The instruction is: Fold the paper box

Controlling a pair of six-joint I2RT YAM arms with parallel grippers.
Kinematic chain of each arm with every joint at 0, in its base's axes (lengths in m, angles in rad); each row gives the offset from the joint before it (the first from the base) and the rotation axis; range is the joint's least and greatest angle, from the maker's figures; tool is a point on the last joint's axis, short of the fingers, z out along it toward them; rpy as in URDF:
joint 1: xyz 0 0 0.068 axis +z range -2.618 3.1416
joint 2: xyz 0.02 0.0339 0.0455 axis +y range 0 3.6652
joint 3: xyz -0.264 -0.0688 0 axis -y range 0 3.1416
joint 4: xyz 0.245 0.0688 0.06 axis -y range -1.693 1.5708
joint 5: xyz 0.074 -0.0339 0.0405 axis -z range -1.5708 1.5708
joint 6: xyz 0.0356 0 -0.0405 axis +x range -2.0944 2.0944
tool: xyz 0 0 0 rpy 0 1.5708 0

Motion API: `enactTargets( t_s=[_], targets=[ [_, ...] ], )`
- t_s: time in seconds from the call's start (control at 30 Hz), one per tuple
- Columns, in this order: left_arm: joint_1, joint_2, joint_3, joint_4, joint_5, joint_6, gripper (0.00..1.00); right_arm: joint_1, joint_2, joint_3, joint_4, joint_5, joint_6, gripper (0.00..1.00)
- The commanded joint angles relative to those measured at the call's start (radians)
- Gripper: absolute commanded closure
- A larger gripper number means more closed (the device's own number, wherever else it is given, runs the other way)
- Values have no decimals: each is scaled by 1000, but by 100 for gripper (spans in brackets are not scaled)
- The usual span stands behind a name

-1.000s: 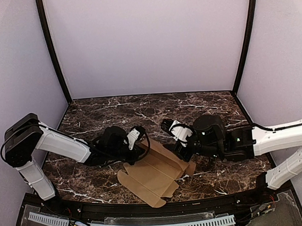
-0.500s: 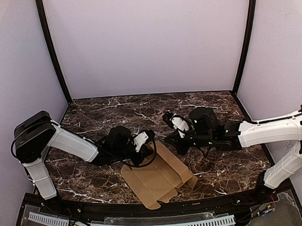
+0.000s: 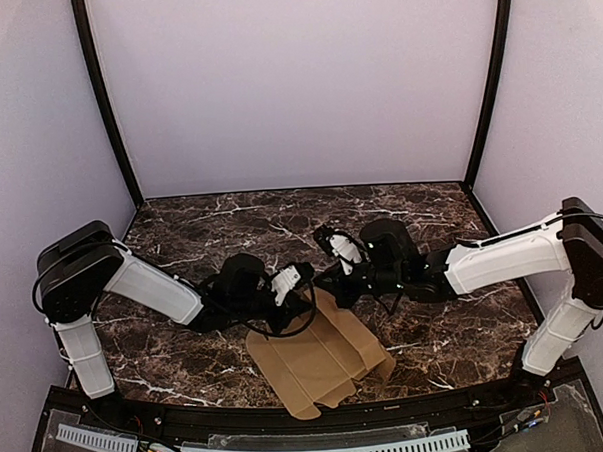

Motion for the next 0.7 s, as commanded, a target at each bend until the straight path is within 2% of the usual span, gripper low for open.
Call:
enactTargets(
  t_s=[0.0,0.27,0.37,0.67],
  targets=[
    [-4,16,11,0,16,-6,100,-7,42,47,75,-36,30,100],
    [-3,34,-3,28,17,-22,96,-7,105,25,115,-53,67,100],
    [-3,46,-17,53,23,-37,90,-7,123,2,129,-52,79,100],
    [-4,64,-76,209,26,-80,80,-7,134,-37,153,-61,107,100]
  ],
)
